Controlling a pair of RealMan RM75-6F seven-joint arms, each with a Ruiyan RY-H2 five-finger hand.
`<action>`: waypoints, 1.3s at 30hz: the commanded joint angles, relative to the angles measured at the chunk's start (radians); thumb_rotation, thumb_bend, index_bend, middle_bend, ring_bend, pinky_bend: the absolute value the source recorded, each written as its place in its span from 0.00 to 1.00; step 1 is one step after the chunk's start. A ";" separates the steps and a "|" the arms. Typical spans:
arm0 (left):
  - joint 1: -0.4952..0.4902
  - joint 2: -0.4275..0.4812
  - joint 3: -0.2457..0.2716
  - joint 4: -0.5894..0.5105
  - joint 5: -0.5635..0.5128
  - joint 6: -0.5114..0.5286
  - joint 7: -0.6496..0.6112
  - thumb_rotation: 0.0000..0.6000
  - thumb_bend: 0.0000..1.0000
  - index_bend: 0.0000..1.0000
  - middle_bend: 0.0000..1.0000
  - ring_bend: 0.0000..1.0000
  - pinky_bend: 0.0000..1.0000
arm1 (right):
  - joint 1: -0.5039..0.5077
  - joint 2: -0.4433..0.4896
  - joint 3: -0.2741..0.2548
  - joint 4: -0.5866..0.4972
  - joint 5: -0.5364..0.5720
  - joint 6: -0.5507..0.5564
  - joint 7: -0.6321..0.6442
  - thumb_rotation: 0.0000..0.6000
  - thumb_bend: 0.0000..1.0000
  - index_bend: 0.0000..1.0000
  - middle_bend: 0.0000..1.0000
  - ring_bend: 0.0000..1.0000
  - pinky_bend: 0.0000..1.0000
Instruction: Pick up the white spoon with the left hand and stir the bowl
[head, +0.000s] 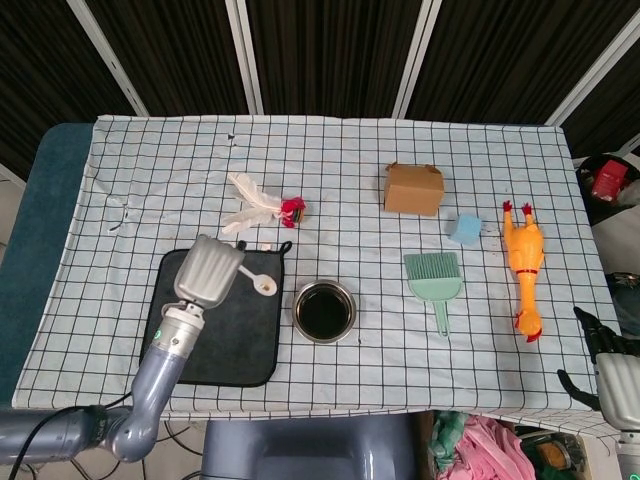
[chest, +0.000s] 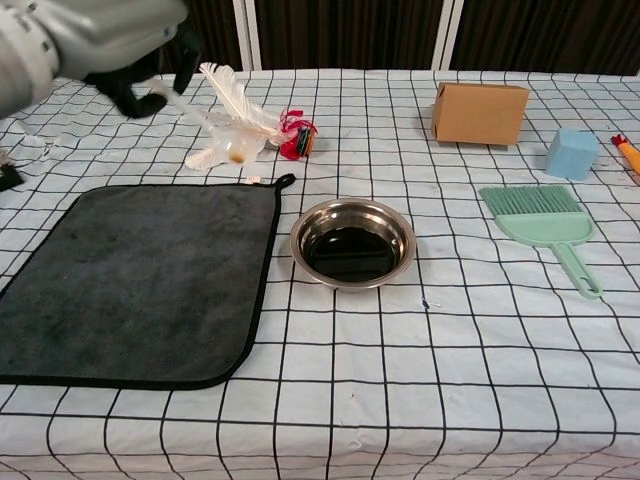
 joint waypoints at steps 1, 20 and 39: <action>-0.160 -0.084 -0.069 0.108 -0.025 -0.034 0.187 1.00 0.51 0.68 0.94 0.88 0.84 | 0.002 -0.002 0.002 0.004 0.005 -0.004 0.006 1.00 0.22 0.00 0.11 0.19 0.26; -0.439 -0.243 0.042 0.444 0.067 -0.303 0.331 1.00 0.51 0.71 0.95 0.89 0.85 | 0.004 -0.012 0.013 0.037 0.035 -0.023 0.051 1.00 0.22 0.00 0.11 0.19 0.26; -0.450 -0.234 0.161 0.424 0.088 -0.338 0.351 1.00 0.52 0.72 0.96 0.90 0.86 | 0.006 -0.020 0.016 0.048 0.052 -0.038 0.046 1.00 0.22 0.00 0.11 0.19 0.26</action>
